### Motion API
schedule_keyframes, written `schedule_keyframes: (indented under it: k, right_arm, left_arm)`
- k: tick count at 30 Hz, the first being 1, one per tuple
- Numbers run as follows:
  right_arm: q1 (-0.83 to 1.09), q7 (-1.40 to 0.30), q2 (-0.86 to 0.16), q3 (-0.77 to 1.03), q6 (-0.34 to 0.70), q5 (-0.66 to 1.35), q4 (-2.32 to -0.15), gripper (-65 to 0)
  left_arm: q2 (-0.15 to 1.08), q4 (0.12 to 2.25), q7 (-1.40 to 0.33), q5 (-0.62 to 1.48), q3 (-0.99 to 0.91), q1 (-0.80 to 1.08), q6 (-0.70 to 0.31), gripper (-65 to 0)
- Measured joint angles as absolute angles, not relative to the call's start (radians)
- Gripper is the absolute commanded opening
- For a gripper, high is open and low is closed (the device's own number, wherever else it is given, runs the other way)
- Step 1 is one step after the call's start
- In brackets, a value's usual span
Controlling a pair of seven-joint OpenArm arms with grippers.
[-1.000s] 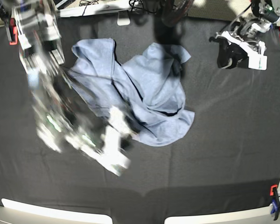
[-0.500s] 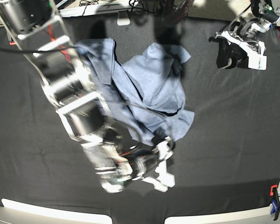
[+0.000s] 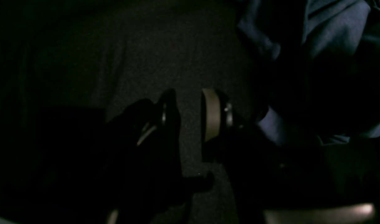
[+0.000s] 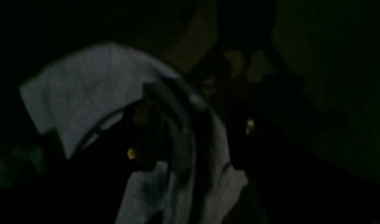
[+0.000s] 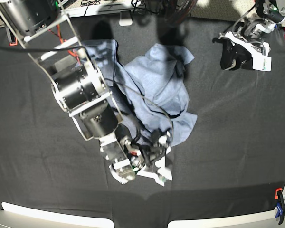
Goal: Layout the t-shirt on the table in an organized manner, then fold the t-shirt properly
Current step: 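Grasp the shirt edge with the right gripper and drag it outward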
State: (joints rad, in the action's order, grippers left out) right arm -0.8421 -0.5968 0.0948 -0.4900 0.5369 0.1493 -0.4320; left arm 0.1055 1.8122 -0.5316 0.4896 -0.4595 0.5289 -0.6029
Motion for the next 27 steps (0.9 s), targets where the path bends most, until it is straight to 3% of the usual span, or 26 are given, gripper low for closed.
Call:
schedule_keyframes:
  k: [14,16,20,24,27]
  right_arm:
    - [-0.792,-0.610,0.078,-0.489,0.503,0.086,-0.432,-33.0]
    - [-0.786,-0.648,0.078,-0.488,0.539,0.113,-0.434,-37.7]
    - [-0.778,-0.654,0.078,-0.488,0.589,0.142,-0.439,-65.0]
    - [-0.790,-0.578,0.071,-0.489,0.548,0.062,-0.440,-65.0]
    - [-0.813,-0.546,0.043,-0.491,0.406,-0.033,-0.440,-65.0]
  left_arm:
    - [0.106,1.812,-0.531,0.490,-0.459,0.529,-0.603,-52.1]
    - [0.105,1.812,-0.531,0.490,-0.459,0.529,-0.603,-52.1]
    - [0.106,1.812,-0.531,0.490,-0.459,0.529,-0.603,-52.1]
    - [0.105,1.812,-0.532,0.490,-0.459,0.529,-0.603,-52.1]
    - [0.105,1.812,-0.532,0.490,-0.459,0.529,-0.603,-52.1]
